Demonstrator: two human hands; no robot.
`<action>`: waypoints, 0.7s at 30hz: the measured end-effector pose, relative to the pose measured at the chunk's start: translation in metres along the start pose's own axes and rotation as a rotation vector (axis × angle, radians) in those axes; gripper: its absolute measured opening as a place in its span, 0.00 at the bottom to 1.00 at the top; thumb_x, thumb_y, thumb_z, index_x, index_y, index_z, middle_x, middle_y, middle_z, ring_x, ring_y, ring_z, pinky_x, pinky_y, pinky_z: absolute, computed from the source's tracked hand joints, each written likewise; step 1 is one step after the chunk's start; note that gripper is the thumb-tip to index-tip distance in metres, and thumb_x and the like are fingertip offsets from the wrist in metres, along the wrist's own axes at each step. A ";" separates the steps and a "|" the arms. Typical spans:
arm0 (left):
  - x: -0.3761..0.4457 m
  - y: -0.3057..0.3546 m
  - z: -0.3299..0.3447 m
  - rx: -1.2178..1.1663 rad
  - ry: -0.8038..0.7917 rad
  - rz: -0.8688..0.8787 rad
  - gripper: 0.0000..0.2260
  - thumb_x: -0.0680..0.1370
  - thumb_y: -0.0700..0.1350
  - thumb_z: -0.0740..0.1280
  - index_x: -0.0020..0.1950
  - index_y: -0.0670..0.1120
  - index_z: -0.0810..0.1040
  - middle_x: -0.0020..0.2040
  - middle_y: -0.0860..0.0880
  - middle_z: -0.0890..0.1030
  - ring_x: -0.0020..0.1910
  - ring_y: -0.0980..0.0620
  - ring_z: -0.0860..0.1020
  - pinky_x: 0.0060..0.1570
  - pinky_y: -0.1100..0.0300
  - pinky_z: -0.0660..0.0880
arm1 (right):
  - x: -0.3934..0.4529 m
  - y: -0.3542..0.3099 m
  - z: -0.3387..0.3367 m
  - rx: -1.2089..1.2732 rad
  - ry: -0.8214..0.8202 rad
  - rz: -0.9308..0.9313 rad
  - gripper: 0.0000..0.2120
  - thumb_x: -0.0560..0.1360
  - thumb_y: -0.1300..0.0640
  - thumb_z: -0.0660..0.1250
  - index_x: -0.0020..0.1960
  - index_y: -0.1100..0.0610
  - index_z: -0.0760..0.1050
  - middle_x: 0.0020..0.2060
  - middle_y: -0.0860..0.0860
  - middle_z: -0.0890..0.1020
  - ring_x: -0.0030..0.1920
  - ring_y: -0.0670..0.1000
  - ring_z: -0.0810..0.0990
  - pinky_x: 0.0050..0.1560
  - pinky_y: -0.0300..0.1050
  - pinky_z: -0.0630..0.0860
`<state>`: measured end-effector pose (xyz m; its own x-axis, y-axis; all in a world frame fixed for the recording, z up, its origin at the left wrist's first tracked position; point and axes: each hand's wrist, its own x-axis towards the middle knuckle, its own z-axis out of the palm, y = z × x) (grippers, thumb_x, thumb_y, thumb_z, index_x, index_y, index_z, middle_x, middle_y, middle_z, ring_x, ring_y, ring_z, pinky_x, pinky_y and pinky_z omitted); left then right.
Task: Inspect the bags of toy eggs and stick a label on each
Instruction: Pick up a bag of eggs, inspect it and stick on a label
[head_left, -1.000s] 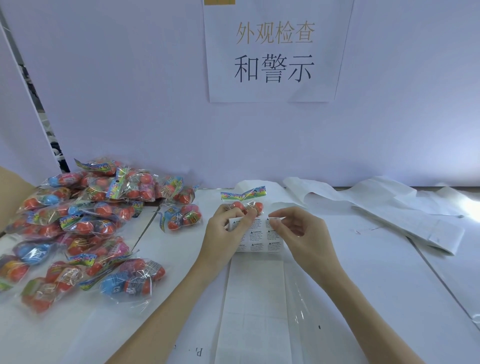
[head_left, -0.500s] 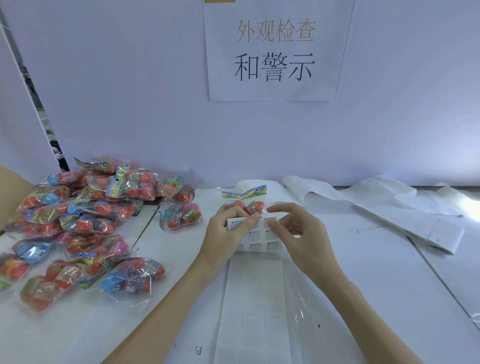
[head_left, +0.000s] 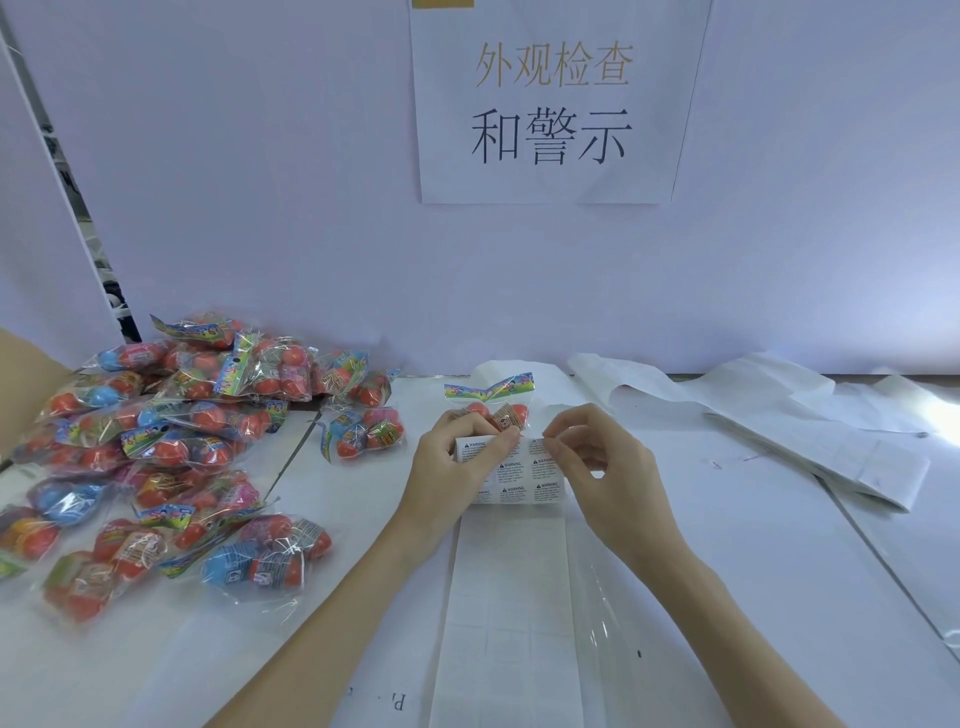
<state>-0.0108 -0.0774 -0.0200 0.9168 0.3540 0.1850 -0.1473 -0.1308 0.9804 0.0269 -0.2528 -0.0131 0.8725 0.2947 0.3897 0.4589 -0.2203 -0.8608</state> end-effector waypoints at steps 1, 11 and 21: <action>0.000 0.000 0.000 0.000 0.006 0.005 0.09 0.77 0.45 0.76 0.37 0.50 0.84 0.52 0.49 0.80 0.56 0.51 0.79 0.53 0.58 0.73 | 0.000 -0.002 0.000 0.003 0.012 -0.005 0.09 0.81 0.62 0.70 0.47 0.48 0.77 0.43 0.41 0.85 0.47 0.44 0.84 0.46 0.32 0.76; -0.001 0.006 -0.006 -0.302 -0.014 0.001 0.25 0.87 0.58 0.54 0.60 0.46 0.86 0.63 0.52 0.84 0.60 0.48 0.82 0.49 0.59 0.79 | 0.007 -0.008 -0.015 0.373 0.281 0.244 0.03 0.80 0.60 0.72 0.53 0.54 0.78 0.41 0.47 0.85 0.43 0.47 0.86 0.41 0.36 0.80; 0.003 -0.006 -0.005 -0.099 -0.075 0.182 0.18 0.80 0.30 0.68 0.64 0.49 0.83 0.63 0.53 0.83 0.54 0.51 0.84 0.46 0.60 0.81 | 0.003 -0.007 -0.006 0.332 0.085 0.227 0.11 0.81 0.65 0.67 0.51 0.51 0.83 0.37 0.46 0.83 0.39 0.48 0.83 0.42 0.38 0.79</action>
<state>-0.0091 -0.0714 -0.0248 0.8959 0.2629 0.3580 -0.3458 -0.0932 0.9337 0.0271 -0.2559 -0.0041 0.9624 0.1924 0.1918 0.1866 0.0452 -0.9814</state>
